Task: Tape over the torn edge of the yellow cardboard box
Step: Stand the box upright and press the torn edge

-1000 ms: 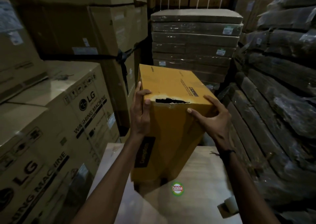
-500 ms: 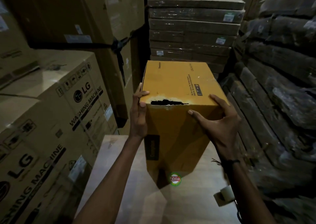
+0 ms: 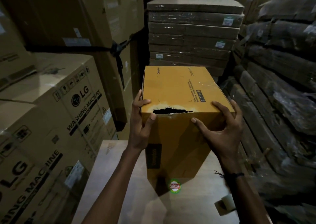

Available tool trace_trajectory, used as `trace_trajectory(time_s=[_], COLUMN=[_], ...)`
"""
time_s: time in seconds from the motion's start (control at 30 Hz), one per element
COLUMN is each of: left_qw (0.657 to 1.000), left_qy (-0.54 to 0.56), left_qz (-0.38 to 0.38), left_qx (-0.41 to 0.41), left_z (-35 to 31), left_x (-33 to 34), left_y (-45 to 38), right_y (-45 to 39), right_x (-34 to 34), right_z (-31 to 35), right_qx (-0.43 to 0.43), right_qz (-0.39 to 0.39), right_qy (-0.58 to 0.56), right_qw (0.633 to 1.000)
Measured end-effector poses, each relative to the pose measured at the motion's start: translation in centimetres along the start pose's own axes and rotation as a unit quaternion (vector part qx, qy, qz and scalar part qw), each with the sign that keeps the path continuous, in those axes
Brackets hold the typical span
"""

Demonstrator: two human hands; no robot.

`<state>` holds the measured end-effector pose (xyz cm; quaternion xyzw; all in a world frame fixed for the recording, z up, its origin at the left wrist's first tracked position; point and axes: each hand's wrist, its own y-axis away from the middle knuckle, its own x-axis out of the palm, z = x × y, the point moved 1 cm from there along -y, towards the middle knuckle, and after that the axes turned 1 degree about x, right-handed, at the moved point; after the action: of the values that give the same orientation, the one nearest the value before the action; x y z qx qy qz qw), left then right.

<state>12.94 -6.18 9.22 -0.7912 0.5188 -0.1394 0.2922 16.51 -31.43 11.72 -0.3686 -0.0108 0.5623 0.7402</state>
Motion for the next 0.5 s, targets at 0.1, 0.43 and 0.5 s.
trace_trajectory(time_s=[0.1, 0.43, 0.5], left_qw=[1.0, 0.996, 0.996], left_qy=[-0.004, -0.065, -0.069], left_qz=[0.012, 0.038, 0.037], left_qx=[0.014, 0.043, 0.043], left_z=[0.0, 0.0, 0.0], left_x=[-0.3, -1.3, -1.4], left_y=[-0.4, -1.2, -1.3], right_y=[0.0, -2.1, -2.2], right_x=[0.1, 4.1, 4.1], right_z=[1.0, 3.7, 3.8], right_qx=[-0.074, -0.227, -0.224], right_qz=[-0.009, 0.153, 0.142], right_qy=[0.062, 0.113, 0.112], right_qw=[0.995, 0.955, 0.958])
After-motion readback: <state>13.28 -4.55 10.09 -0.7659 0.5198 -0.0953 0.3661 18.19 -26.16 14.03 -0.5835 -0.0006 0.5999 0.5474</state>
